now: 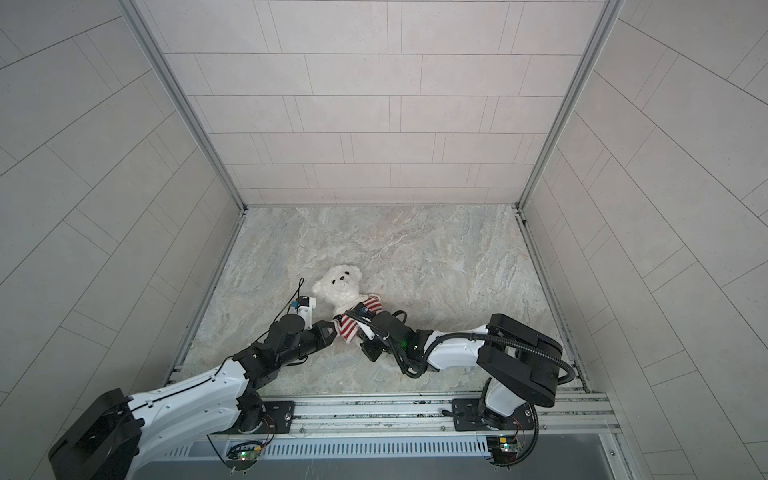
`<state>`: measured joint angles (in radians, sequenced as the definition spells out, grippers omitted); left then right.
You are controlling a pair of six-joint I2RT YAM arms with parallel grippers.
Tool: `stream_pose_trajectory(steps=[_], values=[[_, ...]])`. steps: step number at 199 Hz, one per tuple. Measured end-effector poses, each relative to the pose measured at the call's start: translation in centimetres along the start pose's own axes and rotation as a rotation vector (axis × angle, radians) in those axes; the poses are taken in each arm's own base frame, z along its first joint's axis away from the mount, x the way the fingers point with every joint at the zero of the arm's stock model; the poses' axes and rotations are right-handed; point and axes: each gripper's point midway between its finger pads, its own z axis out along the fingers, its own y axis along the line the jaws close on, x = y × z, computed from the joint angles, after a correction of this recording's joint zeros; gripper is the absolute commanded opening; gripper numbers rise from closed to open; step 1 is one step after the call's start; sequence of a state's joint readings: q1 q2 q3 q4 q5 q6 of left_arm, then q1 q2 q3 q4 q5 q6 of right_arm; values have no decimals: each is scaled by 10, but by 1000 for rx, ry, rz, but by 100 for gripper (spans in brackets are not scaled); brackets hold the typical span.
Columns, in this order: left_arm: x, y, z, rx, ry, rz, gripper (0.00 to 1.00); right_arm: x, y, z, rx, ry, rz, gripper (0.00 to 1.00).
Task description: Dress the teddy bear
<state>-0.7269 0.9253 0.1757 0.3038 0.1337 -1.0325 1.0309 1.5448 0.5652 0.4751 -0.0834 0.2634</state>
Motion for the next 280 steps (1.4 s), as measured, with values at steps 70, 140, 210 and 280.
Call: stream_pose_trajectory(steps=[70,140,210,280], values=[[-9,-14,-9,61,-42,-11,0,1,-3,-26,19,-1,-24,43],[-8,-17,-12,77,-46,-44,0,-8,15,-56,6,-15,-113,63],[10,-20,-5,72,5,-46,0,-21,24,-17,-7,3,-125,52],[11,-25,-8,90,-2,-45,0,-18,14,-11,33,-4,-101,0]])
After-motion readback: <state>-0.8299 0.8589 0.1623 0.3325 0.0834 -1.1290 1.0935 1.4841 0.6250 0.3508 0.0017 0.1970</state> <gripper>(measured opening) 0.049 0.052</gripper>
